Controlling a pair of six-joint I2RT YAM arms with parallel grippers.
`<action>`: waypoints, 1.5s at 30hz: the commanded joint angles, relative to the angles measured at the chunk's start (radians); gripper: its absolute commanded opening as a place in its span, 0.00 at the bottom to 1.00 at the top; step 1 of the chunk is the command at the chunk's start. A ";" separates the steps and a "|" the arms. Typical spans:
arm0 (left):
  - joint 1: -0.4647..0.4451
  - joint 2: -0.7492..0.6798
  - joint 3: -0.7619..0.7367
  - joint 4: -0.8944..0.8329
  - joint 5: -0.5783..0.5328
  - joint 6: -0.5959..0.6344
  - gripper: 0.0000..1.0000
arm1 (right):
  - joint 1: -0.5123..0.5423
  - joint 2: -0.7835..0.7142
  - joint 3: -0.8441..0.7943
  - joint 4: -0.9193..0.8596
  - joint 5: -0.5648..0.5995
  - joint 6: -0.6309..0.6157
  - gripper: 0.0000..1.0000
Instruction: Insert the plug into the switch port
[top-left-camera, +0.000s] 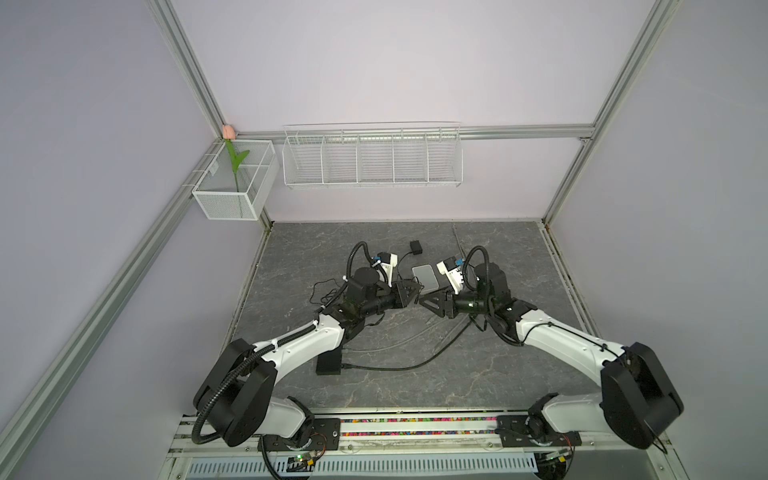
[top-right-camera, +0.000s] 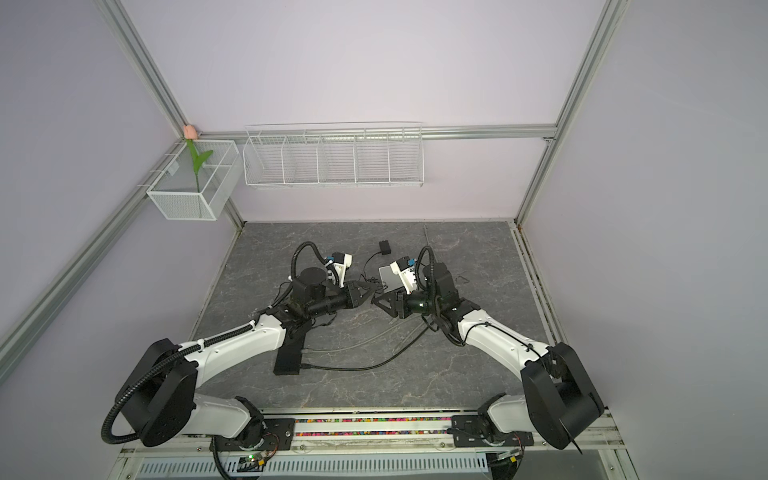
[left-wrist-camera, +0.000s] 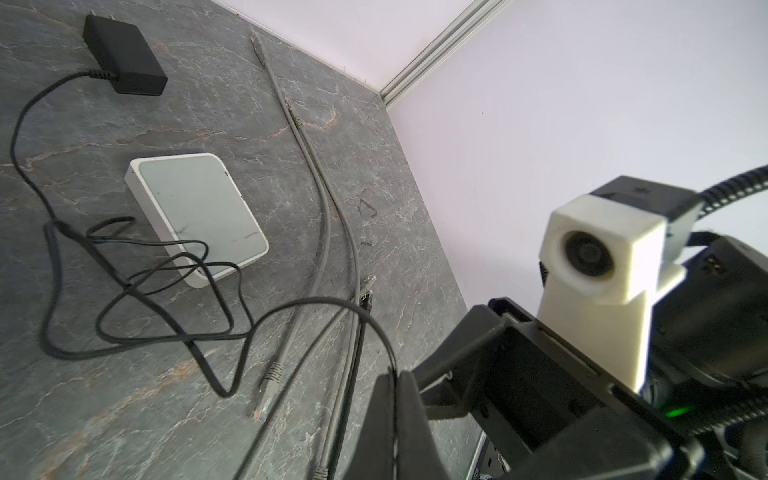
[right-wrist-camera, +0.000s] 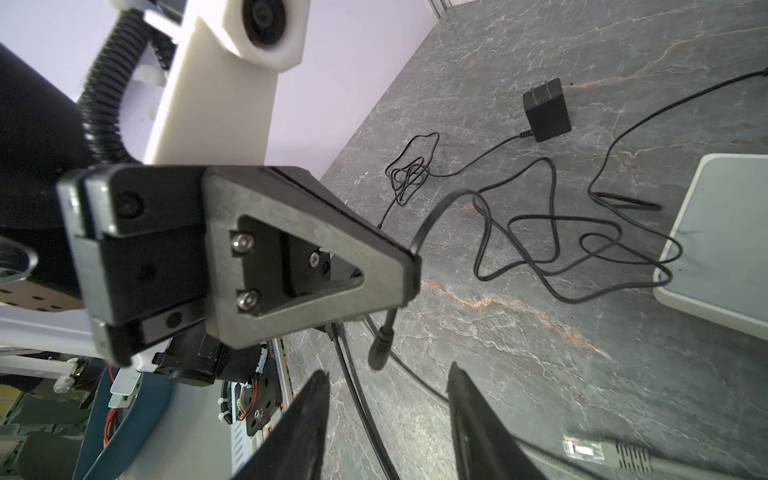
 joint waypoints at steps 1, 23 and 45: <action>-0.006 -0.019 -0.002 0.039 0.004 -0.019 0.00 | -0.004 0.019 0.029 0.041 -0.018 0.017 0.47; -0.048 0.006 0.019 0.049 -0.010 -0.039 0.00 | -0.002 0.040 0.043 0.108 -0.075 0.048 0.12; -0.049 -0.332 0.007 -0.351 -0.247 0.106 0.65 | -0.166 0.319 0.879 -0.491 0.075 -0.173 0.07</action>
